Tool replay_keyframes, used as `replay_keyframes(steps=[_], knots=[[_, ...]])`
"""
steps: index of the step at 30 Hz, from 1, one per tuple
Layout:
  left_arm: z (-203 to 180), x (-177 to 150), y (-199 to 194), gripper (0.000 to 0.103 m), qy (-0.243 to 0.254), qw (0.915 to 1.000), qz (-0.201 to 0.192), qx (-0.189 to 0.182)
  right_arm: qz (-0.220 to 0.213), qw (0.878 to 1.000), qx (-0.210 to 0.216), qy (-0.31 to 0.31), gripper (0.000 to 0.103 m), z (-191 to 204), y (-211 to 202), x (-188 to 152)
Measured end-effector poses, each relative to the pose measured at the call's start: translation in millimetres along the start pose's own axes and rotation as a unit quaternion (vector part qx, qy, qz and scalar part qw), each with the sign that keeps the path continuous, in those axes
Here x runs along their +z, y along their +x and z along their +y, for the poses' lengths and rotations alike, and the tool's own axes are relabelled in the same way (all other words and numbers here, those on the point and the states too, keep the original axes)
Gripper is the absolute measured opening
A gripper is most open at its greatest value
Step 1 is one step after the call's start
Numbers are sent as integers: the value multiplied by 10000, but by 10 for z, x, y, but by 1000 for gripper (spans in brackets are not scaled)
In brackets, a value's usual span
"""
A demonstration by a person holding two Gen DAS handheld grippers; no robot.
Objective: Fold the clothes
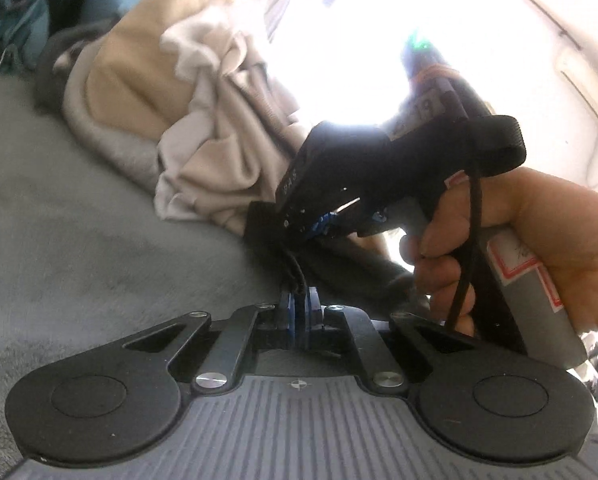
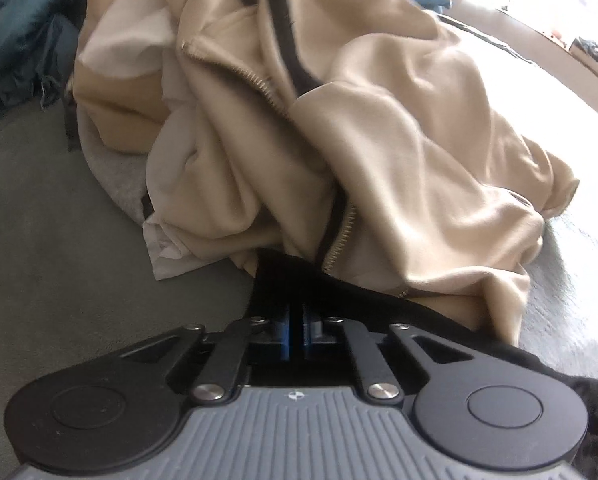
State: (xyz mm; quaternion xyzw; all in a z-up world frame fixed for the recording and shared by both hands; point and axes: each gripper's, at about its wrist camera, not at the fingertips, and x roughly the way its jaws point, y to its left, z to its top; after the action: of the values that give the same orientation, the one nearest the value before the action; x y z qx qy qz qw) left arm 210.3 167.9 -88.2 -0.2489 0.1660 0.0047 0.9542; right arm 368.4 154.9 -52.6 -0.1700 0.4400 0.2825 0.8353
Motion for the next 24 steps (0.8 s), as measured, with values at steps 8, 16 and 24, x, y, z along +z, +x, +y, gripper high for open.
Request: replay_keyframes(steps=[8,16,24], knots=[[-358,-12,-232,2,1051,9923,-546,-356,-763,9954,357,451,4,-422,-646,-238],[-699,-53,-275,2,1638,9804,-633,-899,-1362,9835,519,1076,3,-901,-973,-391],[-1052,-354,-148,2,2450,9609,-251,-1264,-1554,9687,578,1847,3,-1512,-1008,-886]])
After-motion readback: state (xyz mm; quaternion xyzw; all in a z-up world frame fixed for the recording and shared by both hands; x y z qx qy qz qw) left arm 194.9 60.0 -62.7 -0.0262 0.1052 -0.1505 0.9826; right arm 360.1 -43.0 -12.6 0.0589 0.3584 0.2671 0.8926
